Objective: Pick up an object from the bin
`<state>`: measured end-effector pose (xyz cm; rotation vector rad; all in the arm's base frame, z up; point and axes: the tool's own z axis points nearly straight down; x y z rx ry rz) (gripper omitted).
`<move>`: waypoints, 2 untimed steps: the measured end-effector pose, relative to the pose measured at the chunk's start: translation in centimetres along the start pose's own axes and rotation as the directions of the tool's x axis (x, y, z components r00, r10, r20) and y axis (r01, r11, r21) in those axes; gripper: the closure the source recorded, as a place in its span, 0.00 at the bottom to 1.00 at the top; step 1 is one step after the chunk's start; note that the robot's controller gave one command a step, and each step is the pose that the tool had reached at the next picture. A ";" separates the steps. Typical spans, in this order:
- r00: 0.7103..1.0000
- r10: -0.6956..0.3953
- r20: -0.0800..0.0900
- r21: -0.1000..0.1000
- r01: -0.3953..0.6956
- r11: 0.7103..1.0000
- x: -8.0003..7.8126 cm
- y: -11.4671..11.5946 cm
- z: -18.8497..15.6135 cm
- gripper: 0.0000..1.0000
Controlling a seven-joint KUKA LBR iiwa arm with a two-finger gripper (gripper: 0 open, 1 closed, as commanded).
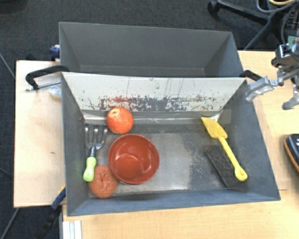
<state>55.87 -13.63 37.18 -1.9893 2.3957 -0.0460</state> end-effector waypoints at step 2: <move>0.734 -0.679 -0.001 0.006 0.679 0.734 -0.9 1.4 0.0 0.00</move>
Offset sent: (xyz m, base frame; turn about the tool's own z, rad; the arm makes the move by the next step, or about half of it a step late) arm -0.0121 0.0056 -0.0019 -0.4054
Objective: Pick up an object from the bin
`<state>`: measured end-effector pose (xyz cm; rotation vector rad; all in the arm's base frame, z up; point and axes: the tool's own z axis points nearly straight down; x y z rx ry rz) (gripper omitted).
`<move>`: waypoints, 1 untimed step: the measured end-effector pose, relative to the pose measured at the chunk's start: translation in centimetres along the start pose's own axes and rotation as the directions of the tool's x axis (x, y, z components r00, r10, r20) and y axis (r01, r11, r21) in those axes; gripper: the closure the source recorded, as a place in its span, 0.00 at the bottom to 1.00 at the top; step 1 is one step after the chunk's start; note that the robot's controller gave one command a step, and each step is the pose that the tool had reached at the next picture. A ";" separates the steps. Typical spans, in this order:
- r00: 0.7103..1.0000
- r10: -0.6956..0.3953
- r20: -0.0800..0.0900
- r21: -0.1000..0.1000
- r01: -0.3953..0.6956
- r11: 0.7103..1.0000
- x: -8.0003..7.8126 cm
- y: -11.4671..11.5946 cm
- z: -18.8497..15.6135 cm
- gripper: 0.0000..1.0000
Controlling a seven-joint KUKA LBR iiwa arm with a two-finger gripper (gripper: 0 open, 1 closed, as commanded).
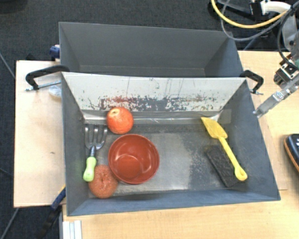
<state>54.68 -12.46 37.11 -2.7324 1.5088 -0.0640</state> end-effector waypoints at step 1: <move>0.906 -0.424 -0.002 0.004 0.424 0.906 1.5 -2.2 0.1 0.00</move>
Offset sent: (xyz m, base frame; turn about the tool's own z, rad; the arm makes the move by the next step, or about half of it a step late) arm 0.0254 -0.0014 -0.0011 -0.4397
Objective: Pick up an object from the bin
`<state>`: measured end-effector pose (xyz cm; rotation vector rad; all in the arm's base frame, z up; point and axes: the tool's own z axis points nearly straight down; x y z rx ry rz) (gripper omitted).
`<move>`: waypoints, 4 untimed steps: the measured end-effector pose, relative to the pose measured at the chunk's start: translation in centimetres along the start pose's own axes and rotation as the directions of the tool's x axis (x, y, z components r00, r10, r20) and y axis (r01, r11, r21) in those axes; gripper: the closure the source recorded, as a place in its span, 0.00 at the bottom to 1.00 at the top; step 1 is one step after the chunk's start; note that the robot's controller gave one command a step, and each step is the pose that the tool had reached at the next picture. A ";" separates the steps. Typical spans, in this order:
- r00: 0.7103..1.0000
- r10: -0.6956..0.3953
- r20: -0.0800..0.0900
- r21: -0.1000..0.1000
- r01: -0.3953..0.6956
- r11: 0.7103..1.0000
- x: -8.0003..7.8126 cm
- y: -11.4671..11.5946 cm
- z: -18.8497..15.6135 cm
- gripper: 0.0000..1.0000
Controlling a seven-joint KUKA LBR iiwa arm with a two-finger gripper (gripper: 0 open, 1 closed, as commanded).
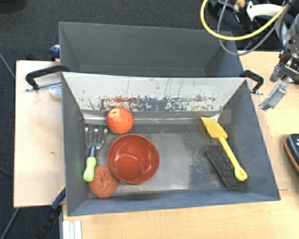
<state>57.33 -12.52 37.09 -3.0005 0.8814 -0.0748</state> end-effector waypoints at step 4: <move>0.860 -0.510 0.000 0.011 0.510 0.860 -3.7 -6.6 12.3 0.00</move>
Offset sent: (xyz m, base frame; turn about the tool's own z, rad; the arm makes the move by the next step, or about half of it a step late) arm 0.0256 0.0038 -0.0009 -0.4754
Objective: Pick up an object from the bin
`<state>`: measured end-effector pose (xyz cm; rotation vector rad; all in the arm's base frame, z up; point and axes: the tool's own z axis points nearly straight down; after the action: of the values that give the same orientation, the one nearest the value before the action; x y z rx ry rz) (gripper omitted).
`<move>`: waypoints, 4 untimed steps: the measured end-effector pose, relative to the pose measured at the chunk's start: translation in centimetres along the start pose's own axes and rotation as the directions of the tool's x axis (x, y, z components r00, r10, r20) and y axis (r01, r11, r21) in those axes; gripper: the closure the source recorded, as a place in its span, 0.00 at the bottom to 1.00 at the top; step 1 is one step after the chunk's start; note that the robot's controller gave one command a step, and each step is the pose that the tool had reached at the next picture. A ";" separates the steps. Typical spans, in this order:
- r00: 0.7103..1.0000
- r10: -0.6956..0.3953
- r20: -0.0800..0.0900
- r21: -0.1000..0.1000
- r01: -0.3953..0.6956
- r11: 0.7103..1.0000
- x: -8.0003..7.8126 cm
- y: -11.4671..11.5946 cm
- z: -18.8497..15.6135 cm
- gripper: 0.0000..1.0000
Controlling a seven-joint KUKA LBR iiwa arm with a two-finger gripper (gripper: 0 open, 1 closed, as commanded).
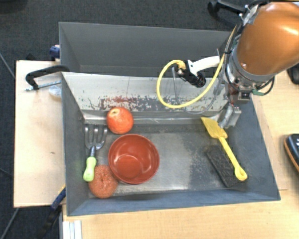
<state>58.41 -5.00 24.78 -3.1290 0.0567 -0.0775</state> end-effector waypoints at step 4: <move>0.876 -0.483 -0.016 0.005 0.483 0.876 0.2 -16.2 -12.1 1.00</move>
Offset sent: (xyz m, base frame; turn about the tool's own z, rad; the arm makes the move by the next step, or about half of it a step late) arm 0.0008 0.0439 0.1220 -0.0366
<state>58.60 11.04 37.07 -3.0472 -0.7265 -0.1024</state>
